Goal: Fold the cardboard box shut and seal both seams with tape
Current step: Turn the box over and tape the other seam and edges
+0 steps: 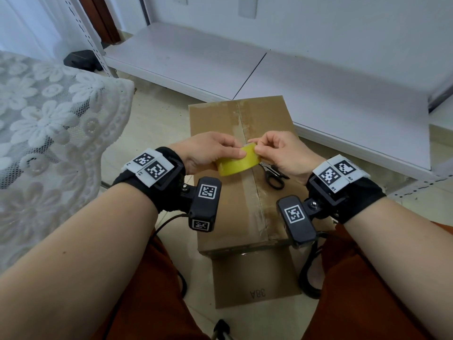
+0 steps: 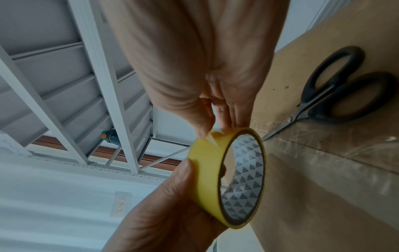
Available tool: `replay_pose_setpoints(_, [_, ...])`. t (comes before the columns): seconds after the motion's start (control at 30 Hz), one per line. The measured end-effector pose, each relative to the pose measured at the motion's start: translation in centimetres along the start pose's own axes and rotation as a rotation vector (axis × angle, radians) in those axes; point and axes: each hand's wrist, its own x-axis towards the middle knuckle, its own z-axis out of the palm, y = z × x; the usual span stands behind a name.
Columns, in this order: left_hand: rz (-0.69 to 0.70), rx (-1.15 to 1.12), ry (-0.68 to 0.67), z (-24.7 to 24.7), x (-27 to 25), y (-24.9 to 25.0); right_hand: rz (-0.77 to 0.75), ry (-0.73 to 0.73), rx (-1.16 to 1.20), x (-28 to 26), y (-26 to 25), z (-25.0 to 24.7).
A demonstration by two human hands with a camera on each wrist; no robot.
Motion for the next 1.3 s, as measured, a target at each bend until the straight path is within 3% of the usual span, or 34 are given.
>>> replay_pose_setpoints(0.23, [0.036,-0.019,-0.040,-0.6,-0.2,-0.1,0.035,-0.057,0.234,-0.3,0.0,-0.3])
replay_pose_setpoints(0.5, [0.029,-0.032,-0.083,-1.3,-0.8,0.1,0.050,-0.046,0.327,-0.6,-0.2,-0.8])
replay_pose_setpoints(0.57, [0.020,-0.012,-0.046,-1.1,-0.7,0.3,0.066,-0.015,0.284,-0.5,-0.1,-0.4])
replay_pose_setpoints(0.7, [0.007,0.330,0.171,-0.1,0.3,0.3,0.084,0.089,-0.026,-0.3,0.3,1.3])
replay_pose_setpoints(0.8, [0.034,0.406,0.231,0.8,0.4,0.5,0.079,0.145,-0.093,-0.2,-0.1,1.5])
replay_pose_setpoints(1.03, [-0.004,0.347,0.278,0.5,0.6,0.1,0.154,0.055,0.133,-0.3,-1.2,0.9])
replay_pose_setpoints(1.3, [0.047,0.296,0.313,1.1,0.6,0.2,0.413,-0.106,0.203,-0.7,-1.0,0.7])
